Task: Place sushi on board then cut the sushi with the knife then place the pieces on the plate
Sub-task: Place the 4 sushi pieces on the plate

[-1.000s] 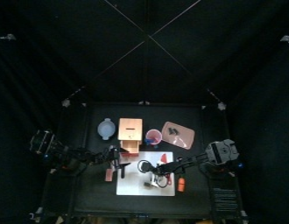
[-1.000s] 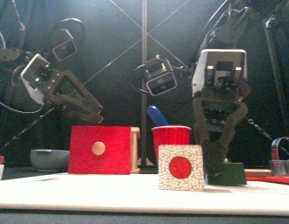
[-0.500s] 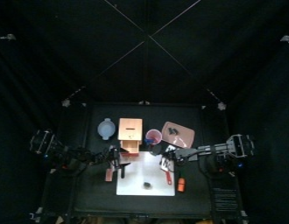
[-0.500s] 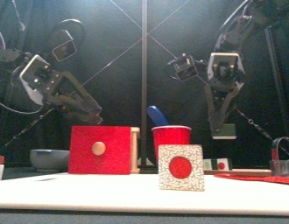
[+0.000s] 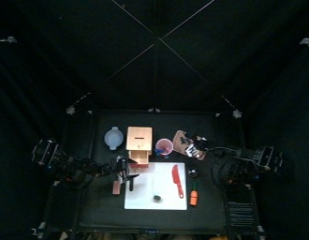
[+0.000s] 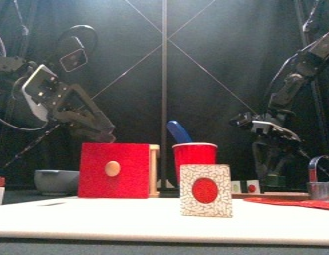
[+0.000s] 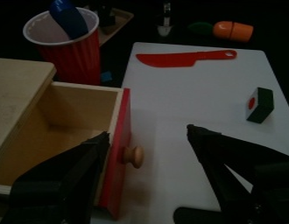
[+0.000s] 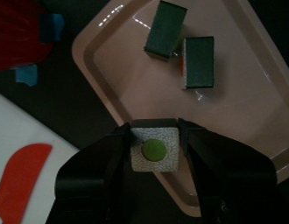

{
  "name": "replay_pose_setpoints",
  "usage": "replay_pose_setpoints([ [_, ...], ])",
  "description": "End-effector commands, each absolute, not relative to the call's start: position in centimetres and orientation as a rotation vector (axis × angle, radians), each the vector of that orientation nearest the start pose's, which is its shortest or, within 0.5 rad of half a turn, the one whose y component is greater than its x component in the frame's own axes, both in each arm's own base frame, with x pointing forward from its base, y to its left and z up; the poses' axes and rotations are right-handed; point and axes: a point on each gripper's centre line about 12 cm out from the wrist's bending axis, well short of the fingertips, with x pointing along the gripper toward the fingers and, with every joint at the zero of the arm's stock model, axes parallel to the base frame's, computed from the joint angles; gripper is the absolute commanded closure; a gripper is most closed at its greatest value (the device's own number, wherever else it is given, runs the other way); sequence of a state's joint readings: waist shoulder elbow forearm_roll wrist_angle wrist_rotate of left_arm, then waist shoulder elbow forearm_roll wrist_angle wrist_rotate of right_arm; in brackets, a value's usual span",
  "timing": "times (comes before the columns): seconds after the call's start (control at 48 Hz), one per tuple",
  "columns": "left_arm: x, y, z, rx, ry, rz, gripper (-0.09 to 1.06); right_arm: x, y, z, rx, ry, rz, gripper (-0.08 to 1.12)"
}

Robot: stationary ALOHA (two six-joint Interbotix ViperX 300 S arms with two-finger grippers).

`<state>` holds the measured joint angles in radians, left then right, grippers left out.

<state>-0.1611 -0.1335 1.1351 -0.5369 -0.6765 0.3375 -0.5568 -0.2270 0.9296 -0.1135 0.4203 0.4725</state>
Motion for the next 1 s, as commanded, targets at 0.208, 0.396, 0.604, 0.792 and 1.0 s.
replay_pose_setpoints([
  [0.208, 29.0, -0.8, 14.0, -0.005, 0.363, 0.184, -0.05, 23.7, -15.6, 15.3, 0.567, 0.937, -0.737, 0.17],
  [0.396, 29.0, -0.9, 13.9, -0.009, 0.379, 0.178, -0.05, 27.2, -8.5, 17.8, 0.440, 0.912, -0.474, 0.17],
  [0.604, 29.4, -0.9, 14.3, -0.012, 0.364, 0.177, -0.05, 32.8, 3.2, 18.7, 0.291, 0.969, -0.129, 0.17],
  [0.792, 29.9, -1.0, 14.7, -0.014, 0.349, 0.176, -0.05, 38.1, 8.7, 17.0, 0.271, 1.106, -0.049, 0.18],
  [1.0, 29.9, -1.0, 14.6, -0.014, 0.352, 0.177, -0.05, 40.6, 11.3, 16.9, 0.233, 1.148, -0.017, 0.18],
])
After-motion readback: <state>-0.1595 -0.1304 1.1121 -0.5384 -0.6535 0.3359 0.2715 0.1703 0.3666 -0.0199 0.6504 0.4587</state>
